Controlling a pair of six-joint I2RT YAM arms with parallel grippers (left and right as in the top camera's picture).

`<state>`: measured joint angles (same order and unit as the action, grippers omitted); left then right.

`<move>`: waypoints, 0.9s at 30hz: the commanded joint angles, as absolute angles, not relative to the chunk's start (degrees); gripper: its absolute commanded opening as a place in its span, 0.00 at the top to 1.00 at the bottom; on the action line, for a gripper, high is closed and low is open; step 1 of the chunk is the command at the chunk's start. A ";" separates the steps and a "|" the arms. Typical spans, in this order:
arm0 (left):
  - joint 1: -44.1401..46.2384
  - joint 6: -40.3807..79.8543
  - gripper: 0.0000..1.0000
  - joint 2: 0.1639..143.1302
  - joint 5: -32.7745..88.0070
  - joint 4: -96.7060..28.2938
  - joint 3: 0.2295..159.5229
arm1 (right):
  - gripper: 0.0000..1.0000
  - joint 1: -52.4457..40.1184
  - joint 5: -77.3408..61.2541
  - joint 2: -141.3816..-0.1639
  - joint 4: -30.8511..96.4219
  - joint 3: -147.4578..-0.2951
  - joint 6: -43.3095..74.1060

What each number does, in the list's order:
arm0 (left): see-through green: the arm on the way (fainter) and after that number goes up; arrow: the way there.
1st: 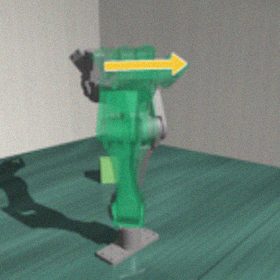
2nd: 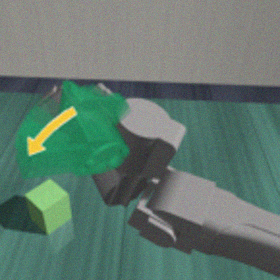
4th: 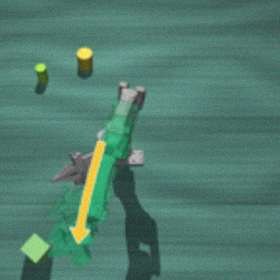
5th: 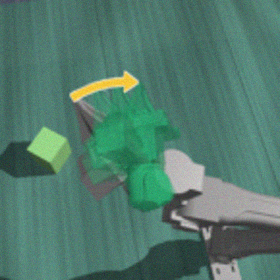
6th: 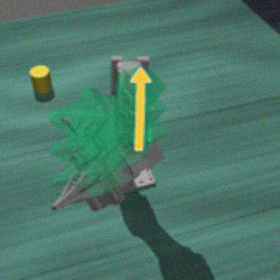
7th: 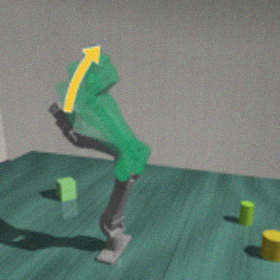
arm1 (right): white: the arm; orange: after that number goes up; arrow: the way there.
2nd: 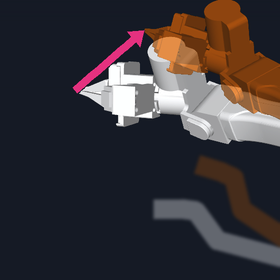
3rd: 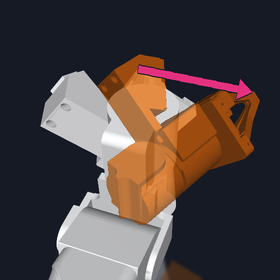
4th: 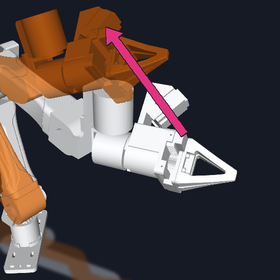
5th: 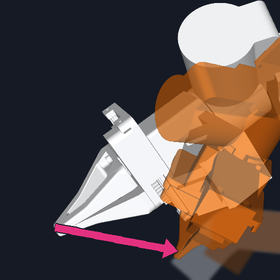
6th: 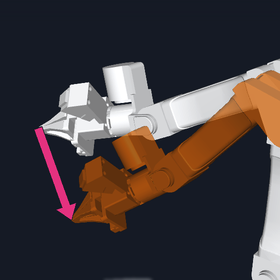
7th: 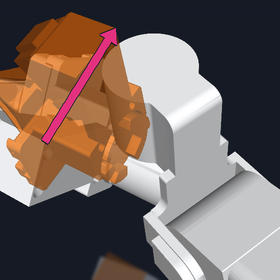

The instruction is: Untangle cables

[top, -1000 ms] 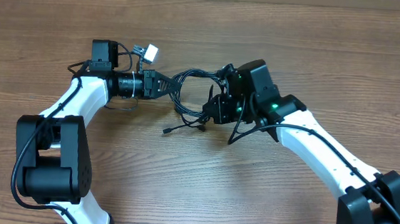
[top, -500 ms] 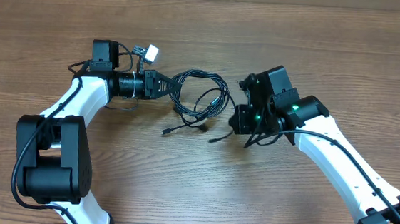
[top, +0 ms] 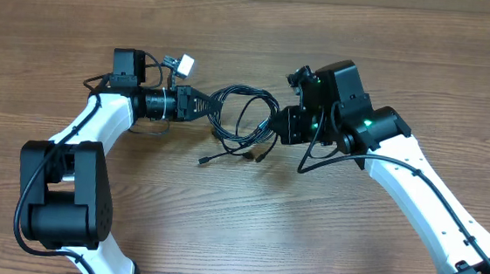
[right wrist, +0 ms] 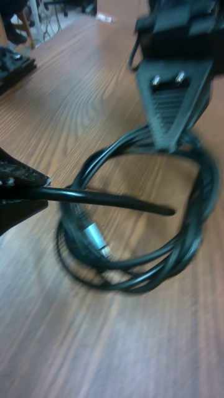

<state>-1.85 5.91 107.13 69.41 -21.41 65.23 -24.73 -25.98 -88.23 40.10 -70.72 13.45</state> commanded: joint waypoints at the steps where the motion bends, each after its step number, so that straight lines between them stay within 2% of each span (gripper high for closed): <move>1: -1.76 4.89 0.96 106.59 71.88 -21.17 65.71 | 0.96 -24.69 -29.21 -86.63 37.23 -72.29 13.45; 9: -0.30 4.95 0.96 106.59 72.10 -20.97 65.73 | 0.96 -24.99 -25.08 -86.80 26.70 -72.29 13.69; 19: 0.01 5.37 0.96 106.59 76.29 -20.88 65.73 | 0.96 -29.30 -13.41 -87.00 24.08 -72.29 13.65; 27: 0.03 5.37 0.96 106.59 76.55 -20.88 65.71 | 0.96 -32.71 -12.43 -89.80 20.73 -72.29 13.63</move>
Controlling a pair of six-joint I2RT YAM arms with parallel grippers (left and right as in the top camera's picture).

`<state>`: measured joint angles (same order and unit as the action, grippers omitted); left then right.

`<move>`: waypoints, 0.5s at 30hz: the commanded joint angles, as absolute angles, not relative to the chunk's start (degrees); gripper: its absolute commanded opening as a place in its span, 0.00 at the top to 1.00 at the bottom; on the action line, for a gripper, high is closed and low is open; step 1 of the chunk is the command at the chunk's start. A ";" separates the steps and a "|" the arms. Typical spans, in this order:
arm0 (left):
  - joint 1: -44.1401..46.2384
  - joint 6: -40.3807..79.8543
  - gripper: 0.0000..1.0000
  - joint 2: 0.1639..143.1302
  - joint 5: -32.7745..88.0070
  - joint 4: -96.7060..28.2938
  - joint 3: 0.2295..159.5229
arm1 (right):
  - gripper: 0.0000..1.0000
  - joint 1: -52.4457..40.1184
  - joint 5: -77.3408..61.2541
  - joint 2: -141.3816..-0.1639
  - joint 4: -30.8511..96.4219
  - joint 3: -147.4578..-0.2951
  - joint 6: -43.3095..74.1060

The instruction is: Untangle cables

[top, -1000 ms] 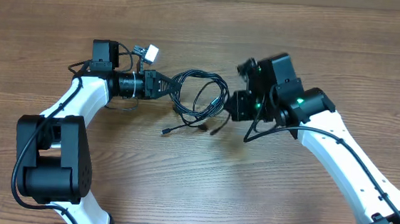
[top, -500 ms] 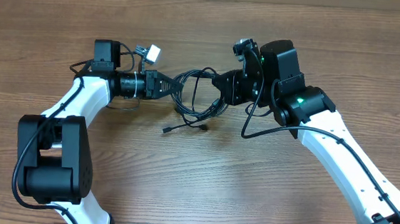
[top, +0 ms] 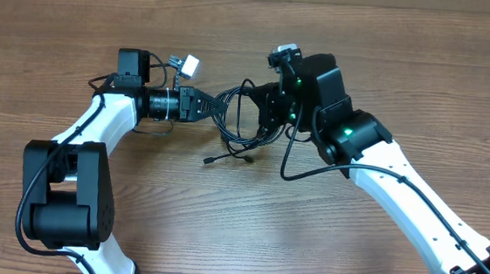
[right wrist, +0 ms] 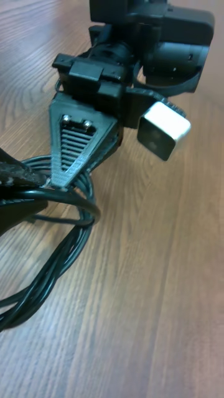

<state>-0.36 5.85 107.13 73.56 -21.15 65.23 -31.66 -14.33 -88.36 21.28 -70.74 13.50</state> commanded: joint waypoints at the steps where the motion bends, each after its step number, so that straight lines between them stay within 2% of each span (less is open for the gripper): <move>1: 0.03 5.37 0.96 106.59 76.55 -20.88 65.73 | 0.96 -33.06 -12.43 -90.54 20.91 -72.27 13.63; 8: 0.03 5.28 0.96 106.59 76.27 -20.67 65.73 | 0.96 -35.22 -12.64 -94.06 23.49 -72.27 13.61; 15: 0.03 5.15 0.96 106.59 76.09 -20.53 65.71 | 0.96 -35.42 -12.67 -94.26 32.42 -72.27 13.63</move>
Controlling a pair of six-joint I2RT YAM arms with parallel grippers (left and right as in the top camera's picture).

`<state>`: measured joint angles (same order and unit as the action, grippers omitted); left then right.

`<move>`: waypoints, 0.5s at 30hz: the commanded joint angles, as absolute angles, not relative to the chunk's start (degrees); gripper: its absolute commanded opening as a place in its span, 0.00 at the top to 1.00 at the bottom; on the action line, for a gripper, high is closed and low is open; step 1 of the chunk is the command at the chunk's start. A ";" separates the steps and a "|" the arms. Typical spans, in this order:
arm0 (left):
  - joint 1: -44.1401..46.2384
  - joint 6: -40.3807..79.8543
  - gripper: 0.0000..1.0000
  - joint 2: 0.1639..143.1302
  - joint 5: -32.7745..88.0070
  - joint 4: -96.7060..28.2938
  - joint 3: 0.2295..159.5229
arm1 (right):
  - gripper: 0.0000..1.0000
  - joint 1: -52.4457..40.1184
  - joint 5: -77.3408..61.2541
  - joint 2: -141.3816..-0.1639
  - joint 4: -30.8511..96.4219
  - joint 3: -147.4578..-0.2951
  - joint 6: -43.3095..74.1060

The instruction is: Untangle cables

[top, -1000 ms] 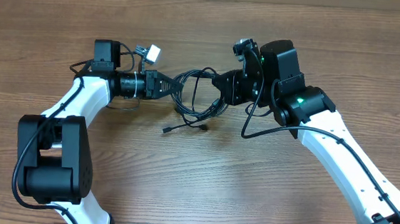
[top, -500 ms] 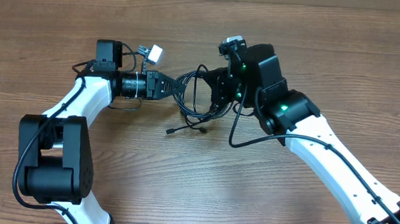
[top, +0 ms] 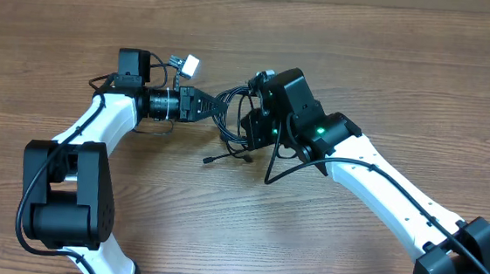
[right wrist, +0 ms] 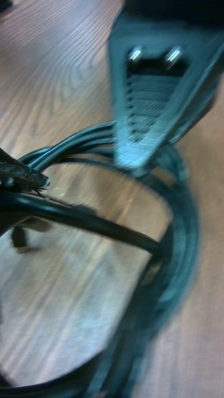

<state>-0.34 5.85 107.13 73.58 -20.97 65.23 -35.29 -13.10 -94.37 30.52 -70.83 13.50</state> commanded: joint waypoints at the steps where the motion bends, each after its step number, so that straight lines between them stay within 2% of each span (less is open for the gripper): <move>1: 0.03 5.15 0.96 106.59 76.09 -20.56 65.71 | 0.96 -35.42 -12.64 -94.28 33.45 -72.27 13.61; 3: 0.03 5.15 0.96 106.59 76.07 -20.53 65.73 | 0.94 -35.40 -12.64 -94.26 34.28 -72.27 13.41; 4: 0.03 5.13 0.96 106.59 76.07 -20.51 65.73 | 0.85 -35.40 -12.64 -94.26 34.17 -72.27 13.41; 5: 0.03 5.13 0.96 106.59 76.07 -20.49 65.71 | 0.66 -35.24 -12.62 -94.26 33.32 -72.27 13.41; 6: 0.03 5.10 0.96 106.59 76.05 -20.49 65.73 | 0.58 -35.14 -12.62 -94.26 32.60 -72.27 13.41; 8: 0.03 4.99 0.96 106.59 75.96 -20.49 65.71 | 0.50 -34.68 -12.71 -94.24 30.65 -72.34 13.47; 13: 0.03 4.67 0.96 106.59 75.64 -20.49 65.73 | 0.47 -33.76 -12.97 -93.21 30.17 -74.17 13.50; 15: 0.03 4.67 0.96 106.59 75.64 -20.49 65.71 | 0.52 -33.74 -13.10 -92.62 30.09 -74.63 13.63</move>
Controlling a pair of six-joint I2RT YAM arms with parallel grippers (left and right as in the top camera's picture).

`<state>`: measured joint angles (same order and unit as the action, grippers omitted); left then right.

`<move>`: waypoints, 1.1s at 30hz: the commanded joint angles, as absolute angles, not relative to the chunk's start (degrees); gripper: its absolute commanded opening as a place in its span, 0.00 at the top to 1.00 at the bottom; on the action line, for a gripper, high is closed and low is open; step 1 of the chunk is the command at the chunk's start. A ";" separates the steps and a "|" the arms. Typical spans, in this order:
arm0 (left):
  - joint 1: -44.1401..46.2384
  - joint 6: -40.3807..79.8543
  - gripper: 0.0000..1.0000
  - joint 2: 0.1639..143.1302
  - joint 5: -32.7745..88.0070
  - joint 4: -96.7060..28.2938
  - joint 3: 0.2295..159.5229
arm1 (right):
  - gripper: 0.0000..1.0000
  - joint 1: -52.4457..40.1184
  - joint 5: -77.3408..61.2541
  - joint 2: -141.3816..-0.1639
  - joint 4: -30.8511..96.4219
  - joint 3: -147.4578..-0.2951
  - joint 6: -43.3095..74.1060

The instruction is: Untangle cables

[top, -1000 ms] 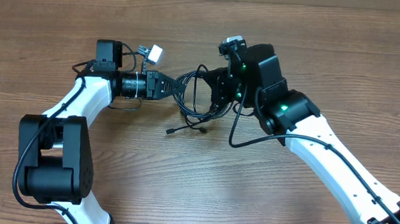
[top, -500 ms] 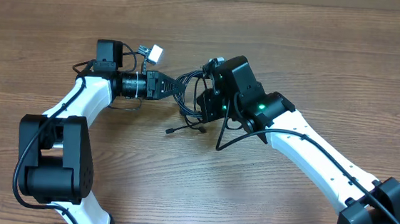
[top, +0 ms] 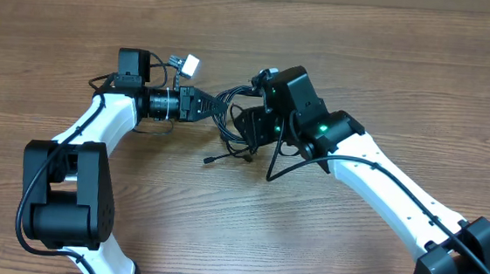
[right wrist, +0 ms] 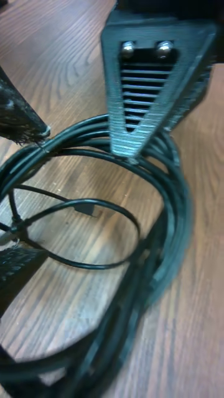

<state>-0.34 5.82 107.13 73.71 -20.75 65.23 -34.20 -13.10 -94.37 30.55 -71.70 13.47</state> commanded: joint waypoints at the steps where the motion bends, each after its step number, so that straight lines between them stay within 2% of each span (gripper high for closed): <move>1: 0.03 4.67 0.96 106.59 75.61 -20.47 65.71 | 0.56 -33.74 -13.10 -92.44 30.09 -74.83 13.65; 2: 0.03 4.67 0.96 106.59 75.61 -20.47 65.73 | 0.68 -33.71 -13.08 -92.29 30.13 -75.00 13.65; 3: 0.03 4.67 0.96 106.59 75.61 -20.47 65.73 | 0.85 -33.69 -13.08 -92.20 30.13 -75.05 13.65; 4: 0.03 4.67 0.96 106.59 75.61 -20.47 65.73 | 0.96 -33.54 -13.06 -92.12 30.24 -75.05 13.72; 10: -0.86 4.21 0.96 106.59 74.91 -20.08 65.73 | 0.96 -28.75 -13.04 -92.03 34.79 -75.05 23.20; 13: -2.11 4.43 0.96 106.59 71.70 -20.12 65.73 | 0.75 -24.58 -15.70 -92.03 39.62 -75.02 26.98; 15: -3.18 6.42 0.96 106.59 69.60 -20.12 65.73 | 0.69 -22.50 -16.69 -92.05 42.72 -75.00 27.24; 18: -4.67 11.66 0.96 106.59 65.69 -20.32 65.71 | 0.54 -20.40 -16.56 -92.05 46.09 -74.11 27.24; 24: -5.23 18.04 0.96 106.59 54.59 -22.46 65.71 | 0.33 -20.60 -17.06 -93.45 42.02 -68.66 30.37; 26: -5.23 18.26 0.96 106.59 53.15 -22.44 65.71 | 0.29 -21.32 -18.61 -94.26 38.39 -66.28 31.81; 30: -5.34 18.26 0.96 106.59 53.23 -22.20 65.71 | 0.27 -23.73 -26.26 -95.96 26.83 -61.25 31.75; 33: -5.34 18.22 0.96 106.59 55.11 -21.58 65.71 | 0.26 -25.28 -26.63 -97.23 23.00 -59.77 31.77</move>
